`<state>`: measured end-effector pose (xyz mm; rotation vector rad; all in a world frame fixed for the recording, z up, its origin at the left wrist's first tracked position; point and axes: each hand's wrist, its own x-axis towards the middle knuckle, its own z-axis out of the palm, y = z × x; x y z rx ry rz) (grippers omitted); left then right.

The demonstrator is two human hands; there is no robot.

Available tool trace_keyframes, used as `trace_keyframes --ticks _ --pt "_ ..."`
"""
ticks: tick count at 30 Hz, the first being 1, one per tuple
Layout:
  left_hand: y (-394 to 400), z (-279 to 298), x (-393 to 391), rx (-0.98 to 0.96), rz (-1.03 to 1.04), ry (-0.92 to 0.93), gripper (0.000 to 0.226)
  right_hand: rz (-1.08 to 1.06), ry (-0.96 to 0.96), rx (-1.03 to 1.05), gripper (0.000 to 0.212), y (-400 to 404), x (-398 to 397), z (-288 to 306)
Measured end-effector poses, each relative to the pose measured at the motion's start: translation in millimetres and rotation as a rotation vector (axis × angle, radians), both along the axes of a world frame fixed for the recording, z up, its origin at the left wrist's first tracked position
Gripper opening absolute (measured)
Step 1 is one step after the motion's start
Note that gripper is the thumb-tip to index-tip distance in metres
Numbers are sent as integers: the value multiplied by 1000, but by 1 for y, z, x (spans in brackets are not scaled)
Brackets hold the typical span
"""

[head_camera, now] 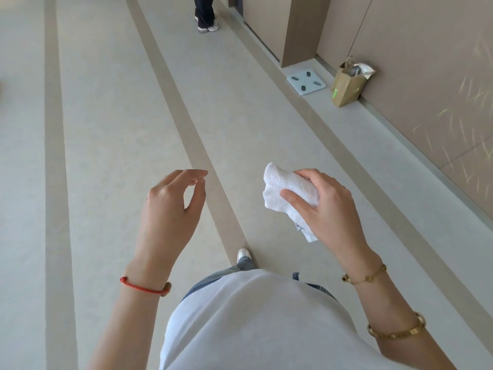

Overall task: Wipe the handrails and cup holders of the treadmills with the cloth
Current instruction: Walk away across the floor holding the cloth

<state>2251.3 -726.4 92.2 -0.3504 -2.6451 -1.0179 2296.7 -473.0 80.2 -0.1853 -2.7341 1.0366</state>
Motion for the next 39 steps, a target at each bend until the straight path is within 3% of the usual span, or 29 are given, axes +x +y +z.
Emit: trace_keyframes --ticks 15,28,39 --pt "61 -9 -300 -18 -82 5 18 -69 -34 -27 36 58 -276 -11" --pt "155 3 -557 16 26 4 18 23 -35 21 32 167 -553 2" --pt "187 -11 -768 -12 50 -2 19 65 -49 28 32 195 -772 -12"
